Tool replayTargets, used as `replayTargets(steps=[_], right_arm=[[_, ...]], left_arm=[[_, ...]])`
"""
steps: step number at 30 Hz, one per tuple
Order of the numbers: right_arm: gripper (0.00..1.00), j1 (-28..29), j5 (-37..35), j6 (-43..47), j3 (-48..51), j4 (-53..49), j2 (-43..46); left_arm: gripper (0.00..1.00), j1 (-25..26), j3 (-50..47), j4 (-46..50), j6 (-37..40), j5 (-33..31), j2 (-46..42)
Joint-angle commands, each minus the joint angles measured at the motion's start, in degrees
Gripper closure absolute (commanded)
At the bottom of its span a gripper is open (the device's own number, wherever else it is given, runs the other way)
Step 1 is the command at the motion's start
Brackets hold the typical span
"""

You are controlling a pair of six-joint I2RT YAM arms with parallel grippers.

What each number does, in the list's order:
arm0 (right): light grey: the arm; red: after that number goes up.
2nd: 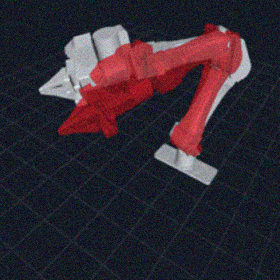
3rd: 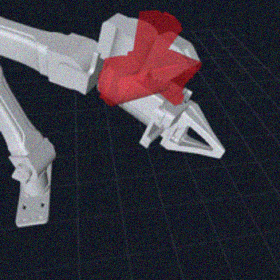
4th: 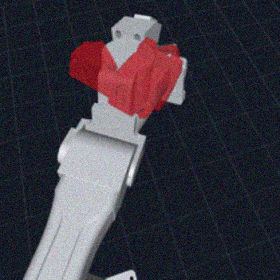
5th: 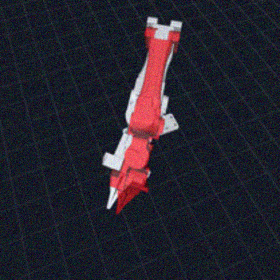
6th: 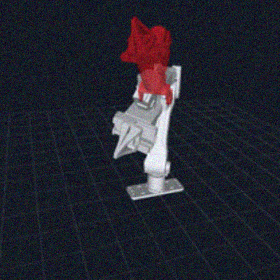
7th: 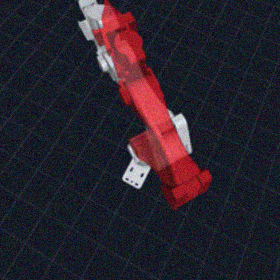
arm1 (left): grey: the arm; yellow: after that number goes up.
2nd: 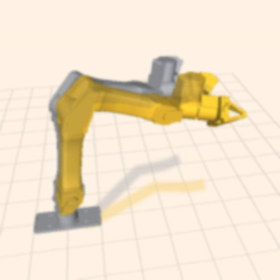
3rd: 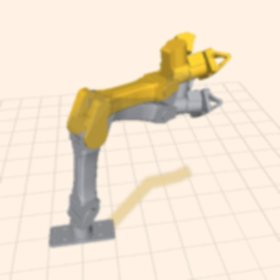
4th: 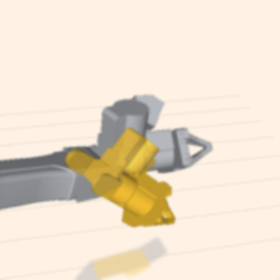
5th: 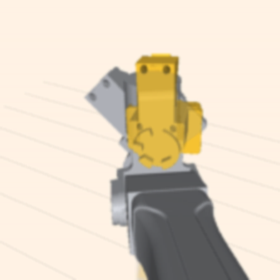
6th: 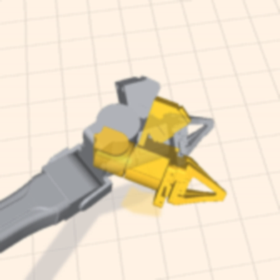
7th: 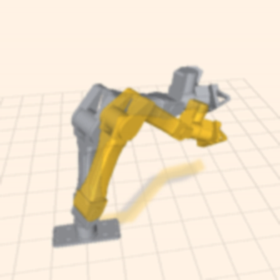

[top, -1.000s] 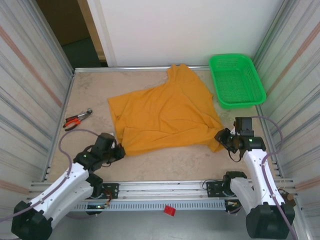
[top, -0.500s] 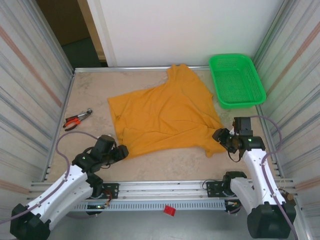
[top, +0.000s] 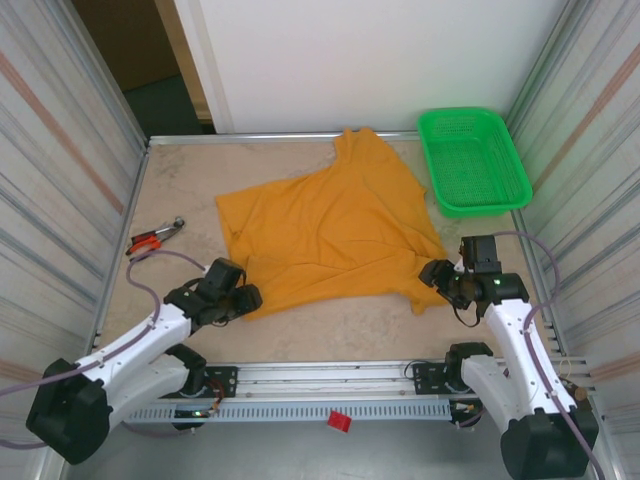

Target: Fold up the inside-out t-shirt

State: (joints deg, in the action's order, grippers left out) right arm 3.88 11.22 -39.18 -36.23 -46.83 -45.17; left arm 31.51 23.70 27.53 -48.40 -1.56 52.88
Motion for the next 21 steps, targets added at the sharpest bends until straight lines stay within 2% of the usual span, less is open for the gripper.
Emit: replayTargets(steps=[1,6,10,11,14,15,21], right_arm=[[0.35,0.61,-1.82,-1.78,-2.37,-3.32,1.73],[0.30,0.91,-2.70,-2.44,-2.02,-4.99,2.19],[0.25,1.17,-3.55,-3.20,-1.97,-5.12,1.63],[0.24,1.24,-3.73,-3.42,-1.85,-5.03,1.42],[0.23,1.43,-3.91,-4.14,-1.15,-4.71,0.64],[0.23,1.55,-4.01,-4.41,-0.74,-4.59,0.40],[0.22,2.90,-4.19,-6.62,3.22,-2.54,-1.14]], left_arm=[[0.42,-0.22,-1.57,-4.37,-0.37,-0.36,0.47],[0.54,-0.99,-3.00,-9.92,0.53,0.20,2.12],[0.54,-1.40,-2.93,-11.40,1.13,2.13,4.38],[0.58,-1.44,-3.28,-12.22,1.24,2.58,4.68],[0.95,-1.38,-2.95,-11.27,1.41,2.31,4.03],[1.00,-1.44,-2.52,-10.47,1.59,1.95,3.12],[1.00,-1.90,4.06,-0.51,3.33,-2.51,-6.25]])
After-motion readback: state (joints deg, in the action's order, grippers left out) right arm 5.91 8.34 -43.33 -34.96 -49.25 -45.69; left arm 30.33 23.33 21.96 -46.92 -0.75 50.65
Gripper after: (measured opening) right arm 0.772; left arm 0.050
